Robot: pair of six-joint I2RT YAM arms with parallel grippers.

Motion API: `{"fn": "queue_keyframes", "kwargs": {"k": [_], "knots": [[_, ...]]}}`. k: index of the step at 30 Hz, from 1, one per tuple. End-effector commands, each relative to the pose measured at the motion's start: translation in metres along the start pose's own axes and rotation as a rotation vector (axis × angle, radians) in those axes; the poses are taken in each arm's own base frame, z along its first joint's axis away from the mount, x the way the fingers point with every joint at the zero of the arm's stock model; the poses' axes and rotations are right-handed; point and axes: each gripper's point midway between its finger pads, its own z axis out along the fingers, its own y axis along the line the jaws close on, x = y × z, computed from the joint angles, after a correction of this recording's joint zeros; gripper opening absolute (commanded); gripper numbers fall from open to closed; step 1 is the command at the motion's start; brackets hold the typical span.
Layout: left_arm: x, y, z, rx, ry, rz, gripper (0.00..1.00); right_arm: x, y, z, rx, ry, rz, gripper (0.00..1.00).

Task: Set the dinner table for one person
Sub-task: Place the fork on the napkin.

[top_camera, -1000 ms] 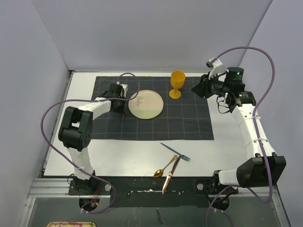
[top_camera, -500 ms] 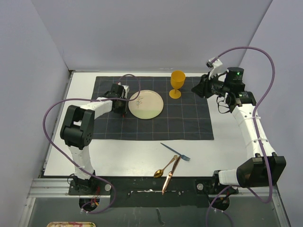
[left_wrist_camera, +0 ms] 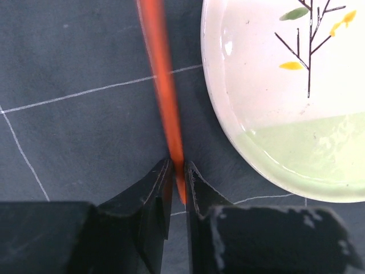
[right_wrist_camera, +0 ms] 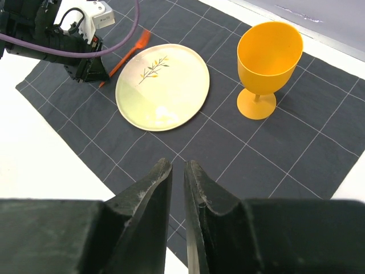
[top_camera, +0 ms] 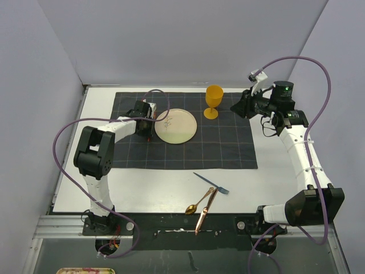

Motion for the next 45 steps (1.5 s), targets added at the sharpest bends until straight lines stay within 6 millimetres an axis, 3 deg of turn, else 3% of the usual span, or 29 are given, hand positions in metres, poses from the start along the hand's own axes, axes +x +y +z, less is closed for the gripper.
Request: {"fn": "queue_keyframes", "kwargs": {"k": [1,7,25,45], "knots": [[-0.015,-0.004,0.002,-0.002,-0.027,0.016,0.1,-0.026,0.0,-0.005,-0.003,-0.062,-0.032,0.16],[-0.016,-0.004,0.0,-0.003,-0.028,0.019,0.06,-0.027,0.0,-0.005,-0.007,-0.064,-0.032,0.16],[-0.02,0.001,-0.007,-0.04,-0.043,-0.005,0.1,-0.028,0.001,-0.004,-0.019,-0.067,-0.019,0.16],[-0.017,0.005,-0.015,-0.09,-0.041,-0.086,0.07,-0.029,0.001,-0.005,-0.03,-0.076,0.004,0.16]]}}
